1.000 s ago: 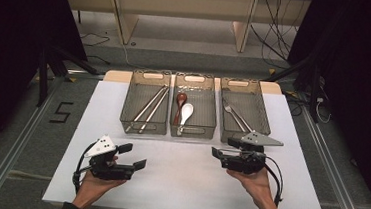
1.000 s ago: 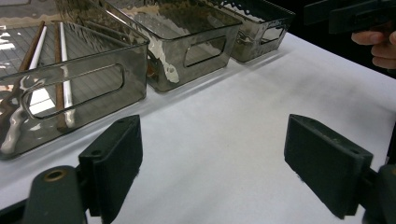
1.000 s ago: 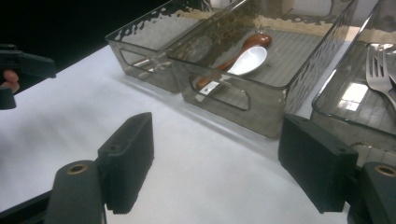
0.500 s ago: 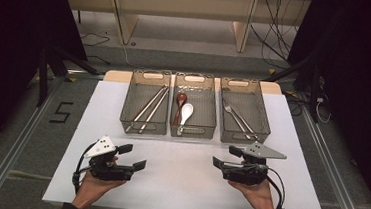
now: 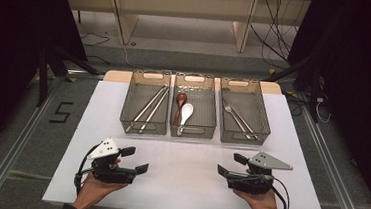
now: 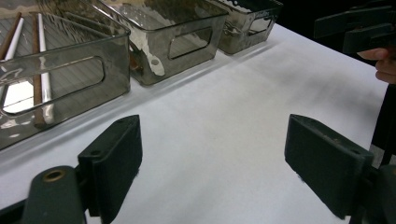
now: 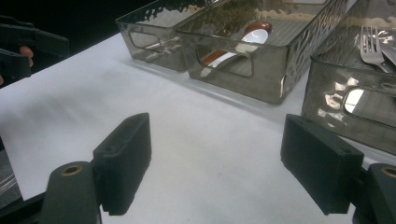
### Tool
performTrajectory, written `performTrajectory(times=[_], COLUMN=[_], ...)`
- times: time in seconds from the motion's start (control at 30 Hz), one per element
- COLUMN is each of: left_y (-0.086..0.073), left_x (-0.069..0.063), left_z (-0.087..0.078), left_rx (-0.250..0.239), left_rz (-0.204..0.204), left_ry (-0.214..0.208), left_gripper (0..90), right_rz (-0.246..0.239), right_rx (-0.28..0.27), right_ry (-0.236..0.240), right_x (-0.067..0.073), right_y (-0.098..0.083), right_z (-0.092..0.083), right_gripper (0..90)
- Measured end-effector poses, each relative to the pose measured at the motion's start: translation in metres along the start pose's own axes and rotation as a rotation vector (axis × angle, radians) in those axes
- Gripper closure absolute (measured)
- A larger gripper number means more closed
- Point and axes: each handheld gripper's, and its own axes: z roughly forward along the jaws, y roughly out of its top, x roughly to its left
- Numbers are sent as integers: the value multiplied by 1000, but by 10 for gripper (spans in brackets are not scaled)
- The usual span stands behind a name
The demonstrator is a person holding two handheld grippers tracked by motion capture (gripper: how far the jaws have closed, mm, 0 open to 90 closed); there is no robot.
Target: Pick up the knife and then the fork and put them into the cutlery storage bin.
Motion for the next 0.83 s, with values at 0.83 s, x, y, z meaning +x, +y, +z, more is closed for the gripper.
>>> performTrajectory(times=[0.83], left_y=[-1], left_x=[1], left_z=[0], left_rx=[6], left_rz=[-1], left_ry=[-5], left_gripper=[177], right_rz=[5], right_rx=[-6], right_ry=[-21], right_x=[-2], right_y=[-5], right_z=[-5], right_gripper=[240])
